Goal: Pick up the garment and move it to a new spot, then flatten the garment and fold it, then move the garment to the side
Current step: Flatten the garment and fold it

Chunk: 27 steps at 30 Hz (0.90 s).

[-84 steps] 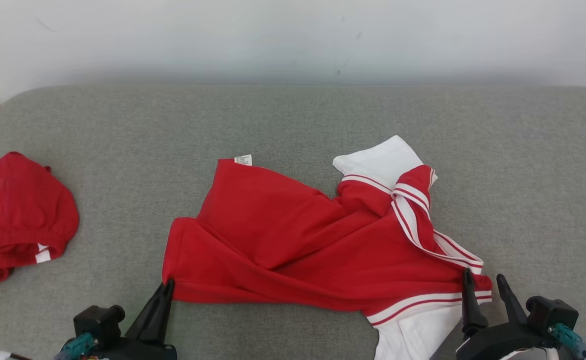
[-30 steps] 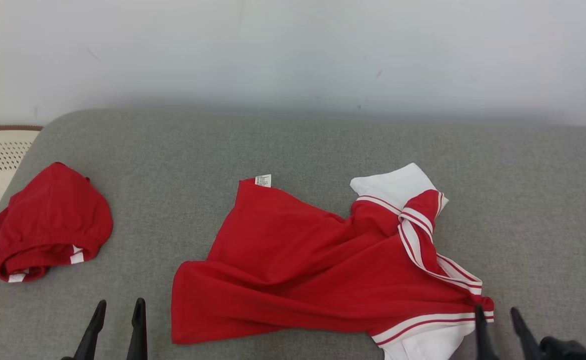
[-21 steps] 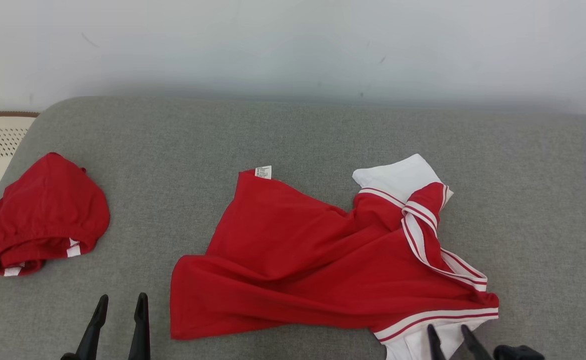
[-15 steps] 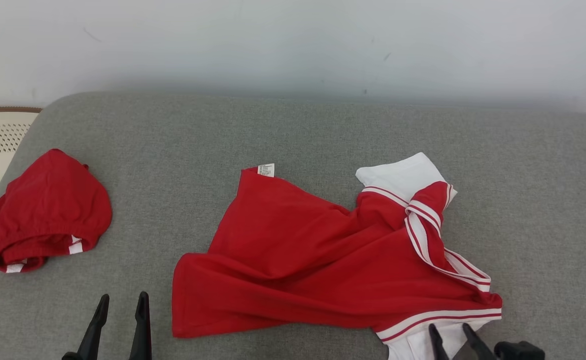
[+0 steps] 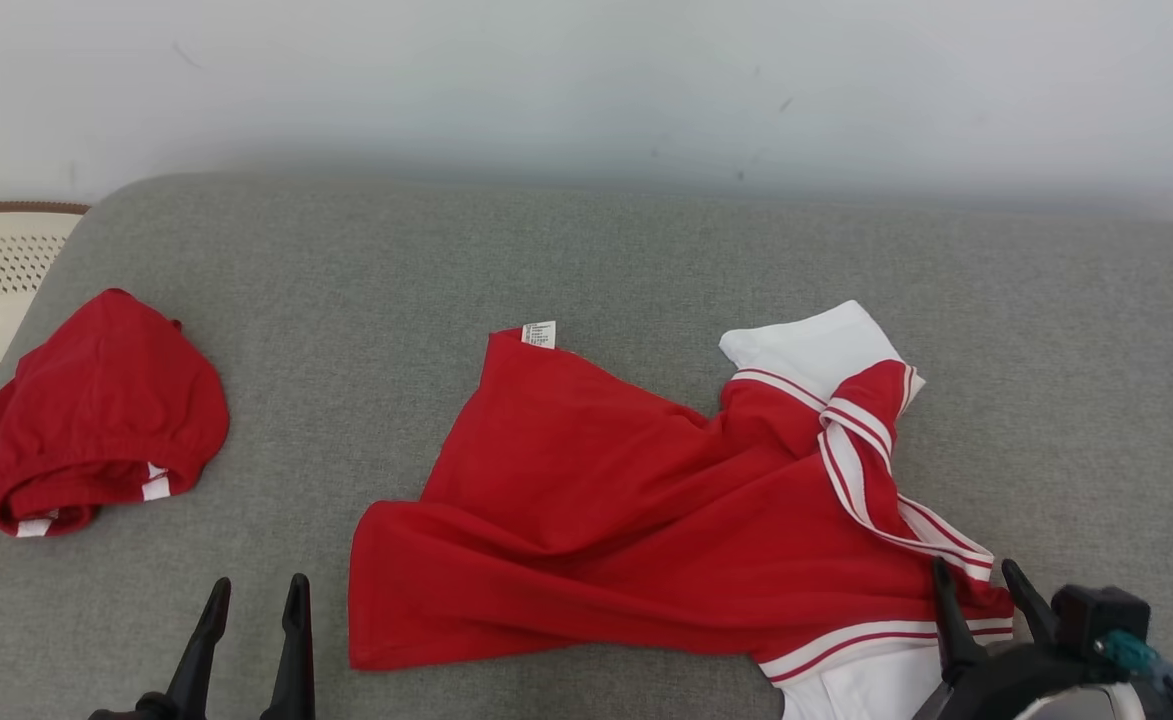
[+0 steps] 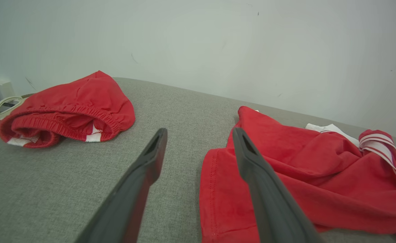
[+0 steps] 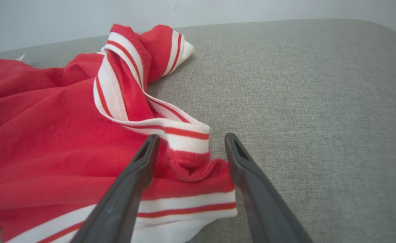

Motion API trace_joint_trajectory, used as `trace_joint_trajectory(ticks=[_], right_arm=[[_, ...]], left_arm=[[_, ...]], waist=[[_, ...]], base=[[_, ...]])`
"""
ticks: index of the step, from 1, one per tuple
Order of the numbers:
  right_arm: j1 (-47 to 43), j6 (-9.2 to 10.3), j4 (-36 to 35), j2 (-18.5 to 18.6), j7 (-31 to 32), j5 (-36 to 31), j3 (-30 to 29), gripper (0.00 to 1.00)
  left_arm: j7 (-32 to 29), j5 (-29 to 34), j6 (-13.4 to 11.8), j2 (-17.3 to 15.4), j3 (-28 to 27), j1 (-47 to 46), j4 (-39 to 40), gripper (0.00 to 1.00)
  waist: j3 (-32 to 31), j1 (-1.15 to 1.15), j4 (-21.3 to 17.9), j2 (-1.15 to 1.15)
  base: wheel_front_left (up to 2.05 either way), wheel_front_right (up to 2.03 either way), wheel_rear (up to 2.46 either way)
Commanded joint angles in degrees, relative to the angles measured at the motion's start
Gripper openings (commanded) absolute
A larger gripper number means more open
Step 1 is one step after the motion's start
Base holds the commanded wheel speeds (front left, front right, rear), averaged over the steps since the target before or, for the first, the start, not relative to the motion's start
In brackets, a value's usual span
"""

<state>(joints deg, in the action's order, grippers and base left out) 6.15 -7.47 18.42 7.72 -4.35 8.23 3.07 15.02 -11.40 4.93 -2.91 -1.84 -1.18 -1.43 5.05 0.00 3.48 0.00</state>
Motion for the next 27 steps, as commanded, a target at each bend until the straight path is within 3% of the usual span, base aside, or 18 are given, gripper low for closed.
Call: trace_joint_trajectory(ticks=[1, 3, 5, 6, 7, 22, 23, 25, 27], right_arm=[[1.6, -0.05, 1.5, 0.5, 0.3, -0.3, 0.6, 1.00], [3.8, -0.05, 4.1, 0.9, 0.3, 0.4, 0.7, 1.00], [5.5, -0.05, 8.1, 1.2, 2.8, -0.1, 1.1, 0.32], [5.5, -0.05, 8.1, 1.2, 2.8, -0.1, 1.1, 0.32], [6.9, -0.05, 9.1, 1.2, 2.8, 0.3, 1.1, 0.00], [26.1, -0.05, 22.7, 2.8, -3.0, 2.2, 3.4, 0.00], [26.6, -0.05, 24.4, 3.0, -3.0, 1.8, 3.6, 0.13], [27.4, -0.05, 26.7, 2.7, -4.2, 1.6, 3.7, 1.00], [27.4, -0.05, 28.3, 2.9, -6.3, 1.3, 3.4, 1.00]], left_arm=[[0.2, -0.2, 0.0, 0.0, -0.1, -0.2, -0.2, 1.00], [0.2, -0.3, 0.0, 0.0, -0.1, -0.6, -0.4, 1.00], [0.2, -0.4, 0.0, 0.0, 0.0, -0.7, -0.7, 1.00], [0.2, -0.4, 0.0, 0.0, 0.0, -0.7, -0.7, 1.00], [0.2, -0.5, 0.0, 0.0, 0.2, -0.9, -0.9, 1.00], [0.2, -0.7, 0.2, 0.0, 0.2, -1.8, -1.9, 1.00], [0.2, -0.7, 0.2, 0.0, 0.1, -1.8, -2.1, 1.00], [0.2, -0.8, 0.4, 0.0, 0.0, -1.7, -2.5, 1.00], [0.2, -0.8, 0.6, 0.0, -0.2, -1.6, -2.9, 1.00]], waist=[[0.3, 0.00, 0.3, 0.00], [0.5, 0.00, 0.4, 0.00], [0.7, 0.00, 0.6, 0.00], [0.7, 0.00, 0.6, 0.00], [0.9, 0.00, 0.8, 0.00], [1.6, 0.00, 1.5, 0.00], [1.6, 0.00, 1.5, 0.00], [1.4, 0.00, 1.5, 0.00], [1.1, 0.00, 1.5, 0.00]], base=[[0.00, 0.00, 0.00], [0.00, 0.00, 0.00], [0.00, 0.00, 0.00], [0.00, 0.00, 0.00], [0.00, 0.00, 0.00], [0.00, 0.00, 0.00], [0.00, 0.00, 0.00], [0.00, 0.00, 0.00], [0.00, 0.00, 0.00]])
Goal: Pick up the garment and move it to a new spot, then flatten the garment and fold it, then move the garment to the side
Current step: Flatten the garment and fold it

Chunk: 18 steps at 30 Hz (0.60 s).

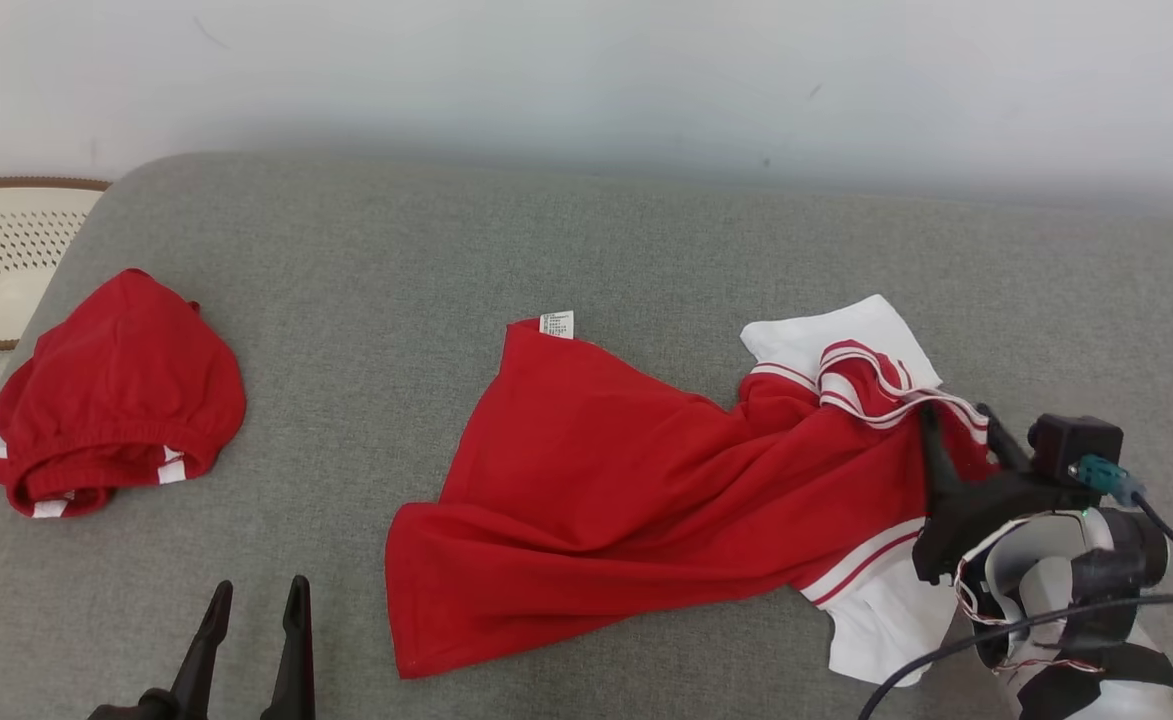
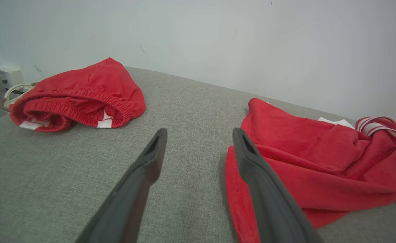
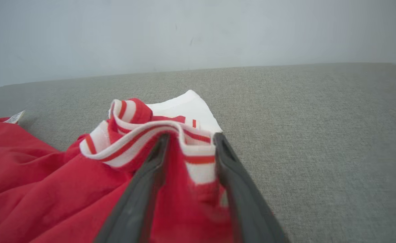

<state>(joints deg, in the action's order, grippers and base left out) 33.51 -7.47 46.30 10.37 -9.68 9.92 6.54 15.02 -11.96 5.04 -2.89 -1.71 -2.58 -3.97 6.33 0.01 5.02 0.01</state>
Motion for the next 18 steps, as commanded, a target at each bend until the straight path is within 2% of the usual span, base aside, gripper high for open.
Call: trace_joint_trajectory(ticks=[1, 5, 9, 13, 18], right_arm=[[-0.4, -0.05, 0.7, 0.4, -2.0, -0.6, -0.1, 1.00], [-3.6, -0.05, -2.2, 0.5, -4.9, -0.3, -0.5, 1.00], [-11.7, -0.05, -12.6, -0.2, -5.5, 1.0, 0.1, 1.00], [-20.1, -0.05, -20.6, -1.3, -5.5, 1.3, 0.1, 1.00], [-27.2, -0.05, -27.3, -2.9, -2.3, 0.8, 2.2, 1.00]], left_arm=[[0.2, -0.3, 0.3, 0.0, -0.4, -0.1, -0.5, 1.00], [0.2, -0.6, 0.4, 0.0, -0.7, 0.4, -0.5, 1.00], [0.2, -0.6, -0.1, 0.0, -0.9, 1.1, 0.0, 1.00], [0.2, -0.6, -0.4, 0.0, -0.6, 1.6, 0.5, 1.00], [0.2, -0.7, -0.5, 0.0, -0.2, 1.3, 1.1, 1.00]], waist=[[-0.3, -0.01, -0.1, -0.01], [-0.8, -0.01, -0.5, -0.01], [-1.2, -0.01, -1.5, -0.01], [-1.4, -0.01, -1.9, -0.01], [-1.0, -0.01, -2.1, -0.01]], base=[[0.00, 0.00, 0.00], [0.00, 0.00, 0.00], [0.00, 0.00, 0.00], [0.00, 0.00, 0.00], [0.00, 0.00, 0.00]])
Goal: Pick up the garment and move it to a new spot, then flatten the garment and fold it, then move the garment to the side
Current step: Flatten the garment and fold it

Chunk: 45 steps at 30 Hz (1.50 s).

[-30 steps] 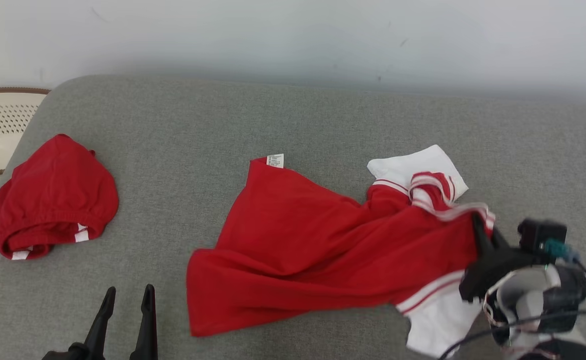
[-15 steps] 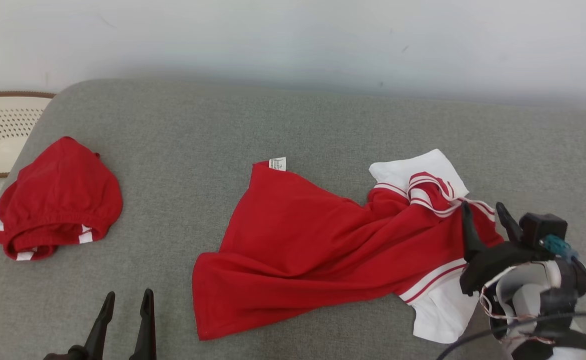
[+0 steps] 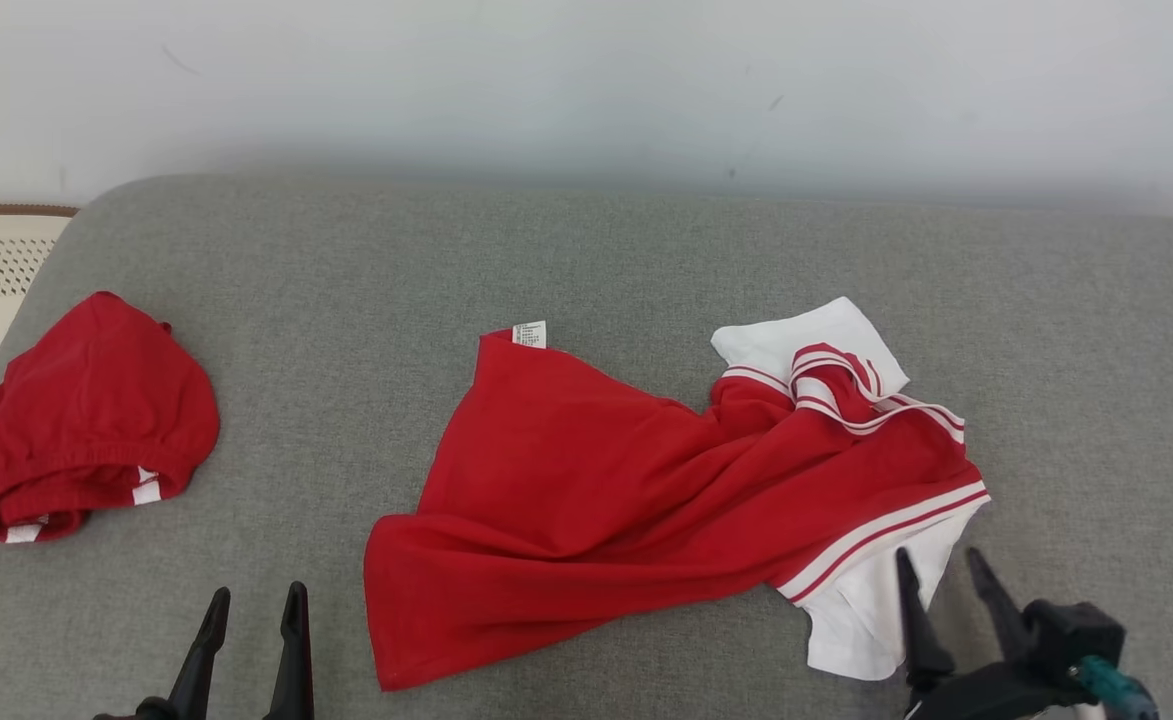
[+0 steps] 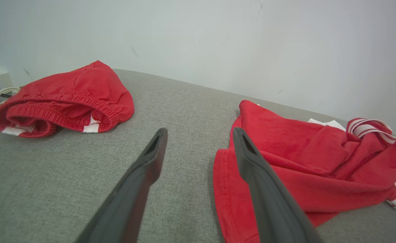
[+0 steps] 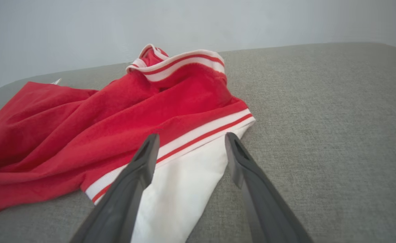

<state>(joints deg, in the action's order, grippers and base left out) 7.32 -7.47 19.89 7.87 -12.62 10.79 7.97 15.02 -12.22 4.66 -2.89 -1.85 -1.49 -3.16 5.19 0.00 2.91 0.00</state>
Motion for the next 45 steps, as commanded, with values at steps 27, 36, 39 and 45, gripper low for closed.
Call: trace_joint_trajectory(ticks=[27, 36, 39, 45], right_arm=[[-2.7, -0.05, 2.6, -2.2, 7.8, -7.5, -1.5, 0.00], [-3.5, -0.05, 2.8, -4.3, 3.5, 1.4, -5.6, 0.00], [-5.3, -0.05, 3.2, -4.7, 4.4, 12.8, -6.2, 0.00], [-6.9, -0.01, 4.3, -2.8, 2.0, 10.8, -6.4, 1.00]], left_arm=[[0.2, -1.1, -0.3, 0.0, 0.3, -0.5, -0.5, 1.00], [0.2, -1.2, -0.2, 0.0, 0.1, 0.1, -0.8, 1.00], [0.2, -1.4, -0.4, 0.0, 0.1, 0.3, -0.6, 1.00], [0.2, -1.5, -0.7, 0.0, 0.3, 0.1, -0.3, 1.00]], waist=[[0.6, 0.00, 0.9, 0.00], [0.0, 0.00, 1.0, 0.00], [-0.1, 0.00, 0.9, 0.00], [0.2, 0.00, 0.2, 0.00]], base=[[0.00, 0.00, 0.00], [0.00, 0.00, 0.00], [0.00, 0.00, 0.00], [0.00, 0.00, 0.00]])
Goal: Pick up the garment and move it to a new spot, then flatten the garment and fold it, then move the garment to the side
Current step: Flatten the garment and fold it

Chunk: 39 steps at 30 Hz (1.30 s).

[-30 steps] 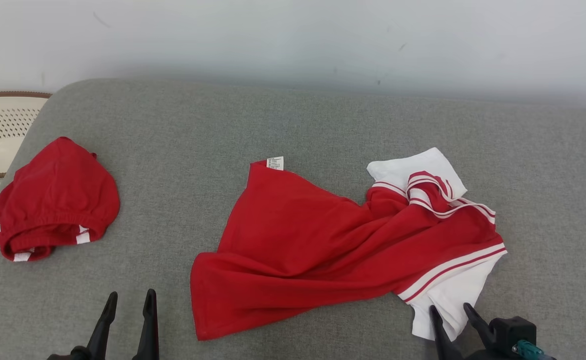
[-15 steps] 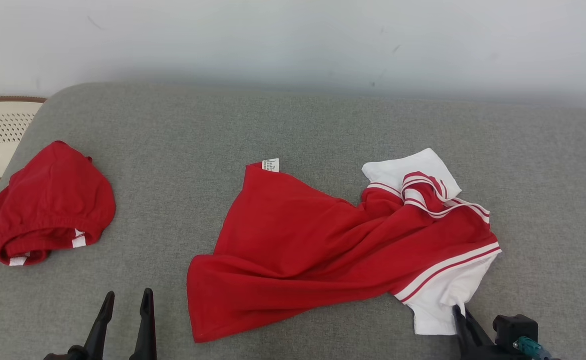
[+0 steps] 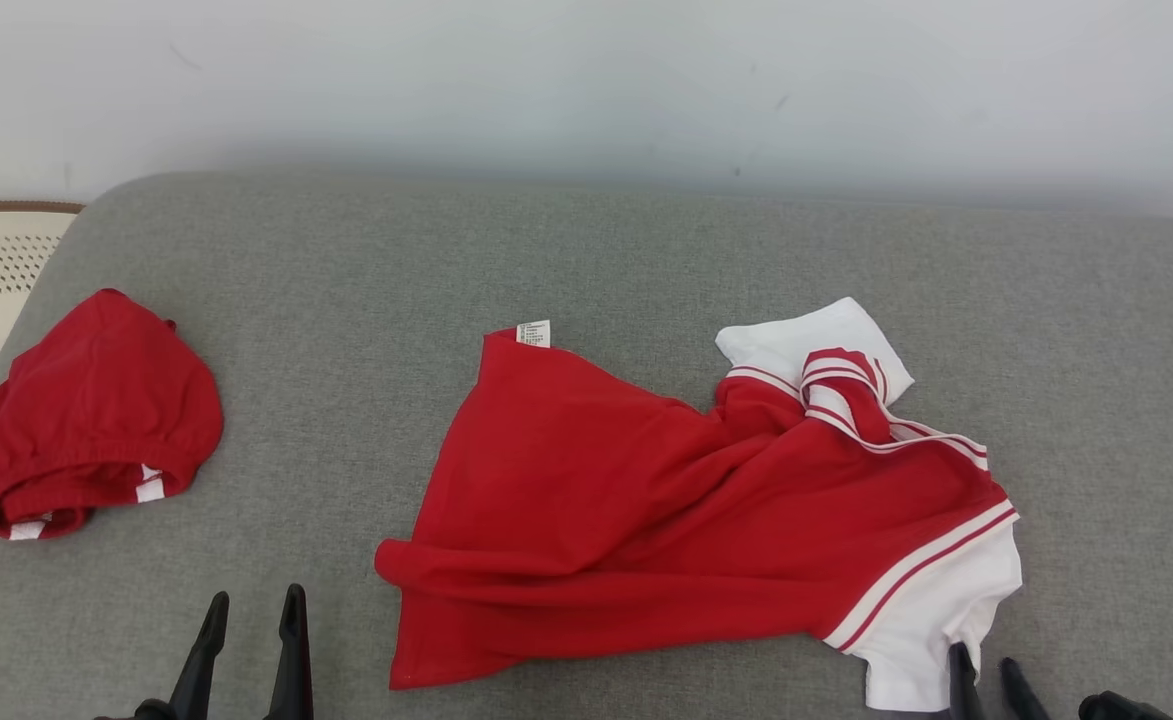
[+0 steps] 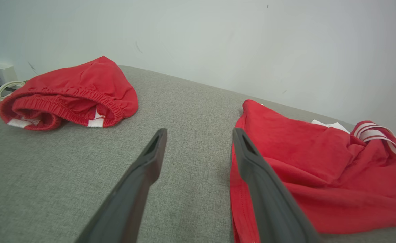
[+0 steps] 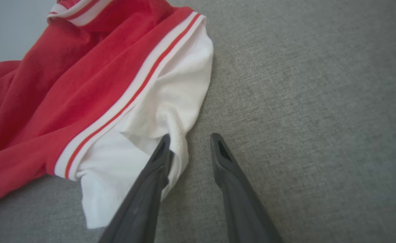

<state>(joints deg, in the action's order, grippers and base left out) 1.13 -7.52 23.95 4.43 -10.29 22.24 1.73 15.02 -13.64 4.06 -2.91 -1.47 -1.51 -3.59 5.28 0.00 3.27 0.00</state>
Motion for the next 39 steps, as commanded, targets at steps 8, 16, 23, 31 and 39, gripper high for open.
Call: trace_joint_trajectory(ticks=[8, 16, 23, 31, 39], right_arm=[[1.0, 0.04, -3.7, 1.2, -2.7, -6.8, 1.9, 1.00], [1.5, 0.04, -5.0, 1.1, -0.5, -13.0, 2.0, 1.00], [3.3, 0.04, -2.2, 0.1, 1.1, -17.9, 1.2, 0.91], [4.3, 0.04, -1.8, -1.2, -2.3, -16.5, -2.6, 0.00], [-0.6, 0.03, -2.9, -1.4, -2.9, -10.5, -5.6, 1.00]], left_arm=[[0.2, 0.1, -0.1, 0.0, 0.0, -0.4, 0.0, 1.00], [0.2, -0.3, -0.1, 0.0, 0.2, -0.4, -0.2, 1.00], [0.2, -0.3, -0.3, 0.0, 0.5, -0.5, -0.1, 1.00], [0.2, -0.1, 0.3, 0.0, -0.2, -0.6, -0.6, 1.00], [0.2, -0.5, 0.3, 0.0, -0.1, -1.3, -0.9, 1.00]], waist=[[0.3, 0.00, -0.8, 0.00], [0.1, 0.00, -0.1, 0.00], [0.2, 0.00, 0.4, 0.00], [0.7, 0.00, 0.0, 0.00], [1.6, 0.00, -1.7, 0.00]], base=[[0.00, 0.00, 0.00], [0.00, 0.00, 0.00], [0.00, 0.00, 0.00], [0.00, 0.00, 0.00], [0.00, 0.00, 0.00]])
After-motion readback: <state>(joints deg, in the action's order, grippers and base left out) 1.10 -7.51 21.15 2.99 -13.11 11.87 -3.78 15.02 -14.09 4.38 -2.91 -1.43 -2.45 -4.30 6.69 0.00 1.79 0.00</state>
